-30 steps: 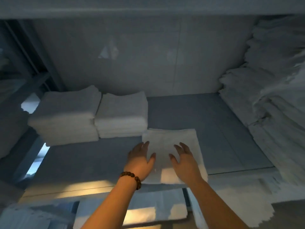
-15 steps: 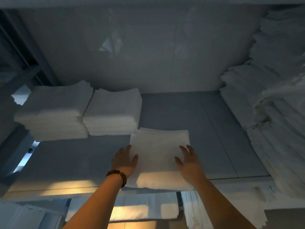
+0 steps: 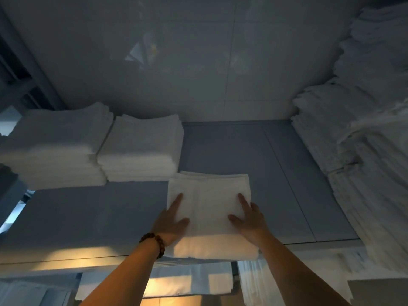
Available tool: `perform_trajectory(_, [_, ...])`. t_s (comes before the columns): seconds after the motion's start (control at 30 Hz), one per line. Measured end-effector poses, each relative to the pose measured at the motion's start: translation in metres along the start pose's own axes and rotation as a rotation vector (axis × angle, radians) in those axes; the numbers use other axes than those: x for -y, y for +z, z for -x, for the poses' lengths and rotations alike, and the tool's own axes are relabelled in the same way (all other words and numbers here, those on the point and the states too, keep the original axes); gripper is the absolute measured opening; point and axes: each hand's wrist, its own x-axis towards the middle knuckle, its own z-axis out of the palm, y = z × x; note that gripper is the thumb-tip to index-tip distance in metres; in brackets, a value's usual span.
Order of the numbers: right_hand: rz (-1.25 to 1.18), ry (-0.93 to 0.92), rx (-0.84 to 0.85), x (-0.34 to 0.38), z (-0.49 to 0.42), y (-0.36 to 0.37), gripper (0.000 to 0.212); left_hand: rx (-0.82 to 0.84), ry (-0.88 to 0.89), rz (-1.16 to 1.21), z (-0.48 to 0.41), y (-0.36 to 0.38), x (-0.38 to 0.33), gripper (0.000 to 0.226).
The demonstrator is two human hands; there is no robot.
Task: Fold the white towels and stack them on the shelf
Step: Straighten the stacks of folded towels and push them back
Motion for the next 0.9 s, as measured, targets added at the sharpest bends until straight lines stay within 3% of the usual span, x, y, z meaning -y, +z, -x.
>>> perform_trajectory(0.27, [-0.122, -0.017, 0.005, -0.009, -0.003, -0.009, 0.080, 0.000, 0.081, 0.122, -0.005, -0.001, -0.014, 0.073])
perform_trajectory(0.6, [-0.175, -0.020, 0.027, -0.018, 0.005, -0.020, 0.080, 0.217, -0.113, 0.360, -0.013, -0.016, -0.024, 0.062])
perform_trajectory(0.9, [-0.121, -0.104, -0.139, -0.007, 0.023, -0.030, 0.070, 0.114, 0.058, 0.277, 0.008, 0.003, -0.053, 0.079])
